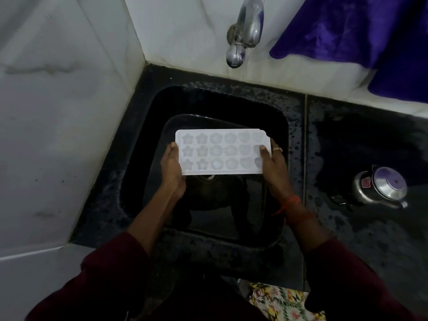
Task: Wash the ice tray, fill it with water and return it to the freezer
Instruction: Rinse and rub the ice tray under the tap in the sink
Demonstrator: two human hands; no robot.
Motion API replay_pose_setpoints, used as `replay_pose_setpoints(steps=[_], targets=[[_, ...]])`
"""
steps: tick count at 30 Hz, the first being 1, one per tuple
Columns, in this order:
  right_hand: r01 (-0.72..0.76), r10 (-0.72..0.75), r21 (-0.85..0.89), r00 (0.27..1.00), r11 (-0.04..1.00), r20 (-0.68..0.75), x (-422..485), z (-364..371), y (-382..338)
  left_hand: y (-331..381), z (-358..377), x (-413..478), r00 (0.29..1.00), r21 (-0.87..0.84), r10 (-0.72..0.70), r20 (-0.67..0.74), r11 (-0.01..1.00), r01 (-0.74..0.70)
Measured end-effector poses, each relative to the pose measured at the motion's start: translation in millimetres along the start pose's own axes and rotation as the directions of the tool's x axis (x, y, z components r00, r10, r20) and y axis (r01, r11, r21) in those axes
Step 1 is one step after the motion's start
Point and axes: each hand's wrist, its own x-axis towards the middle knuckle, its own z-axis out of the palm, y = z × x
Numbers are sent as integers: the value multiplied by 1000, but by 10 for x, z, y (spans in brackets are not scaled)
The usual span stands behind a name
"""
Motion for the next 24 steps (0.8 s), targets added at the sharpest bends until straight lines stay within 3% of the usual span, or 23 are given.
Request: replay_pose_setpoints(steps=[3, 7, 17, 24], targets=[[-60, 64, 128, 998, 990, -28, 33, 7, 76, -8, -9, 84, 999, 82, -37, 40, 996, 33], [4, 5, 111, 997, 994, -79, 34, -15, 27, -63, -4, 227, 992, 247, -122, 27, 963, 111], [312, -346, -200, 923, 929, -168, -153, -125, -419, -278, 189, 276, 954, 345, -264, 140, 916, 203], [461, -558, -488, 827, 741, -66, -229, -66, -505, -322, 360, 322, 928, 357, -310, 208, 907, 223]])
